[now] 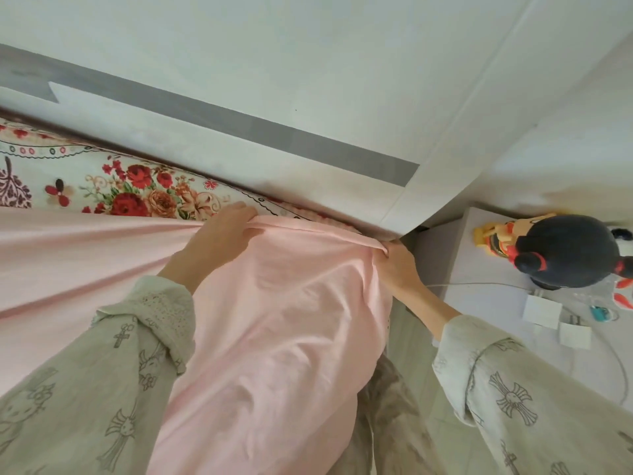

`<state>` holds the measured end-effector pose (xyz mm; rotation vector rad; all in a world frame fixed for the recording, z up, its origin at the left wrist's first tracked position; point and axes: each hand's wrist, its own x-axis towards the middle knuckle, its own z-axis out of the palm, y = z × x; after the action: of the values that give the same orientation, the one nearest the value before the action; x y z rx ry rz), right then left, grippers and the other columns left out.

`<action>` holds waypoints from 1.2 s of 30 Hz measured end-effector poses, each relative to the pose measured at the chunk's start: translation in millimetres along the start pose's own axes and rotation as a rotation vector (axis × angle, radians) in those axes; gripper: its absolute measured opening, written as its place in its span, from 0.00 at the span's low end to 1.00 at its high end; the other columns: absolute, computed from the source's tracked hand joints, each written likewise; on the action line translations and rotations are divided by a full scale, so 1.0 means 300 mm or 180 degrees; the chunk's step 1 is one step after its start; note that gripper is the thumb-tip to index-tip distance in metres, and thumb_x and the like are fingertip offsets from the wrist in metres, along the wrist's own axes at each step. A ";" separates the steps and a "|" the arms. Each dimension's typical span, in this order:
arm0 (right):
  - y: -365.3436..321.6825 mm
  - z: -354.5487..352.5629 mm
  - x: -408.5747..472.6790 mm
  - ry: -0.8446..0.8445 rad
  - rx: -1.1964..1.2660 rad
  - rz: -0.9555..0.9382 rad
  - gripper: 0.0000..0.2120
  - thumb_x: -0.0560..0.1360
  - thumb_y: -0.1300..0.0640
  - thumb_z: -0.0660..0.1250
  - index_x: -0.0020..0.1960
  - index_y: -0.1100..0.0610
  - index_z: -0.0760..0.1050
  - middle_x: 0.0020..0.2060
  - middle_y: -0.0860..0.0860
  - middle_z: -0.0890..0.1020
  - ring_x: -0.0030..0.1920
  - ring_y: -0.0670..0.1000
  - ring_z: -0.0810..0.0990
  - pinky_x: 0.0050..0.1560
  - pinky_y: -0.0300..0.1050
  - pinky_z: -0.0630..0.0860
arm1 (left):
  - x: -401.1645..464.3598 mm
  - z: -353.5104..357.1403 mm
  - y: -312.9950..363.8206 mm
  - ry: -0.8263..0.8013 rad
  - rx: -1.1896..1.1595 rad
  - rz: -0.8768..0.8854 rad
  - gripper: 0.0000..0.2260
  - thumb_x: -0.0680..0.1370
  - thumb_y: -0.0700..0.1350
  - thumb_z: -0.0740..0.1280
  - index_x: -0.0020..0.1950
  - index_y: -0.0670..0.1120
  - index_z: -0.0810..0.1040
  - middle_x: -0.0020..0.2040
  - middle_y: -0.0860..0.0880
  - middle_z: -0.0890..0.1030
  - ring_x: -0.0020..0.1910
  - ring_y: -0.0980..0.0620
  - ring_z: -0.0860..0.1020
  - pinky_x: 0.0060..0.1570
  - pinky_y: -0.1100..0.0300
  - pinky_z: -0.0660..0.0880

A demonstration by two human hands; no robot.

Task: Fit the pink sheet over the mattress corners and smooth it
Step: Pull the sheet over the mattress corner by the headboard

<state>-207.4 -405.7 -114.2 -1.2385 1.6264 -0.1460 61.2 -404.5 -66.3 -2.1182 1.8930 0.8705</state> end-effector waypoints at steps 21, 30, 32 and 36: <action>0.001 0.057 -0.090 -0.0968 0.1705 0.0505 0.18 0.82 0.57 0.53 0.38 0.53 0.76 0.27 0.44 0.79 0.31 0.41 0.78 0.36 0.30 0.71 | 0.095 0.023 0.066 -0.0758 0.0880 0.0761 0.23 0.75 0.64 0.58 0.69 0.59 0.65 0.70 0.55 0.70 0.69 0.47 0.63 0.65 0.50 0.63; -0.087 -0.019 -0.157 -0.0959 0.1181 0.0496 0.19 0.78 0.52 0.59 0.31 0.58 0.74 0.24 0.47 0.76 0.34 0.50 0.74 0.39 0.37 0.64 | -0.007 -0.016 0.079 -0.0462 0.0439 0.0590 0.23 0.79 0.61 0.46 0.67 0.55 0.70 0.62 0.46 0.78 0.60 0.42 0.76 0.57 0.52 0.71; -0.096 -0.028 -0.152 -0.0666 0.1030 0.0421 0.19 0.72 0.45 0.60 0.30 0.57 0.72 0.26 0.49 0.73 0.32 0.49 0.73 0.42 0.41 0.49 | -0.025 -0.020 0.078 -0.0514 0.0396 0.0470 0.19 0.81 0.57 0.49 0.67 0.54 0.70 0.60 0.43 0.80 0.58 0.39 0.77 0.55 0.51 0.73; -0.146 -0.065 -0.168 -0.0369 0.0767 -0.0009 0.20 0.74 0.51 0.60 0.29 0.62 0.66 0.27 0.52 0.66 0.29 0.48 0.64 0.35 0.43 0.56 | -0.056 -0.045 0.074 -0.0665 0.0198 0.0058 0.22 0.80 0.58 0.49 0.65 0.48 0.72 0.59 0.40 0.79 0.60 0.38 0.75 0.59 0.49 0.72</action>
<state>-198.1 -396.1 -45.8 -1.0455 1.4606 -0.2594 43.8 -400.8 -41.0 -1.8957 1.8117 0.9807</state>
